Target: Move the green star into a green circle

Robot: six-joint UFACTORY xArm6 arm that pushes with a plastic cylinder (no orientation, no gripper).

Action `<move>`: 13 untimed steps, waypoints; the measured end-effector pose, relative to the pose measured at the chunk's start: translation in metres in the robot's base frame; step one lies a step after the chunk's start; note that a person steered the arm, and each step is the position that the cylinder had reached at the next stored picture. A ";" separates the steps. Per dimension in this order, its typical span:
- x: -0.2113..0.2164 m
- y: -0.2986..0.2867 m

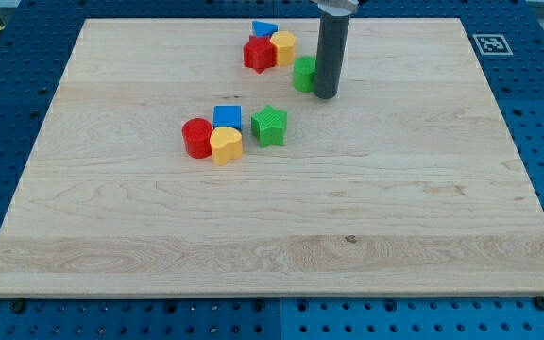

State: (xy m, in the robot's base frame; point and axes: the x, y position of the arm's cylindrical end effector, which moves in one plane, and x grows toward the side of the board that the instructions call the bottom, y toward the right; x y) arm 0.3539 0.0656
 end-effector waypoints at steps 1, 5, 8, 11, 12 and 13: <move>-0.018 -0.018; -0.039 -0.031; 0.019 -0.028; 0.117 0.027; 0.151 -0.011; 0.148 -0.058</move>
State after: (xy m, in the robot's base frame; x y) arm 0.5021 0.0076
